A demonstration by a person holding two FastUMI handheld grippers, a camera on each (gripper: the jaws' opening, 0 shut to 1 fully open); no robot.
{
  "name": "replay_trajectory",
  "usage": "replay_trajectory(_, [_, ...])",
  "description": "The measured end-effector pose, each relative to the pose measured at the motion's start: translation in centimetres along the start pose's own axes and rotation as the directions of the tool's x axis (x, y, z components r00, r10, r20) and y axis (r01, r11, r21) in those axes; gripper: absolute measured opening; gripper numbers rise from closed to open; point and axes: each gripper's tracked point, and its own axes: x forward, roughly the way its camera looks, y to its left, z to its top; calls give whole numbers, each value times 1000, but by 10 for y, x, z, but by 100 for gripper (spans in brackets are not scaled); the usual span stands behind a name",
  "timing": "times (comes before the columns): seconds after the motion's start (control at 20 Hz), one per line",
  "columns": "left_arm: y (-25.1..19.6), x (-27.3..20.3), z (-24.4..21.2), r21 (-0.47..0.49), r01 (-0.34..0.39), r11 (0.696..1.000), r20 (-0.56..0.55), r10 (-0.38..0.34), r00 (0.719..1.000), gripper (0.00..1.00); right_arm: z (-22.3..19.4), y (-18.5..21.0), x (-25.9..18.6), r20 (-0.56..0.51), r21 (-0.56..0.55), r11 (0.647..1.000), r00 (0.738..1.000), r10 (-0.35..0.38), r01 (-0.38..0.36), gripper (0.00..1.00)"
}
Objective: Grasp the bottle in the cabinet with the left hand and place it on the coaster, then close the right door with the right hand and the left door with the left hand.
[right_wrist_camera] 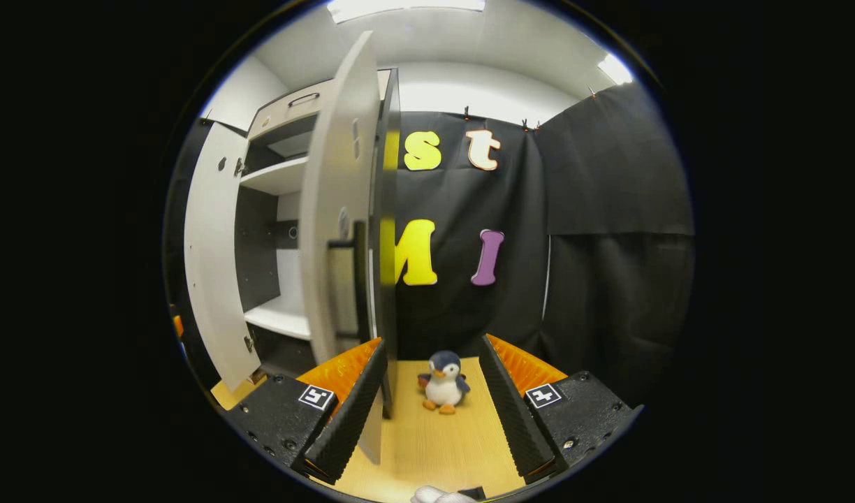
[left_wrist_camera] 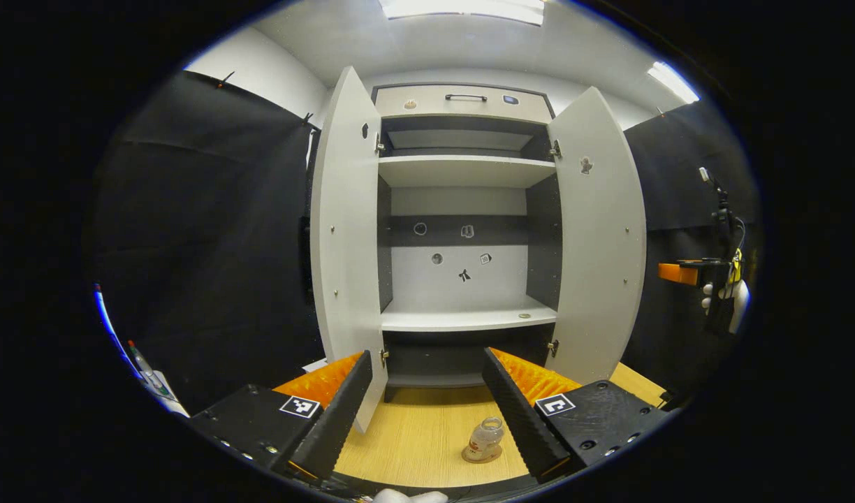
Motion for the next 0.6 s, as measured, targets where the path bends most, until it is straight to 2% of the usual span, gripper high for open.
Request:
replay_trajectory(0.25, [-8,7,-2,-1,-37,999,-6,37,999,96,11,14,35,-14,19,993,993,113,-113,82])
replay_trajectory(0.6, [-21,18,-1,-7,-50,999,-9,50,999,96,15,38,38,-17,-77,968,971,237,-237,81])
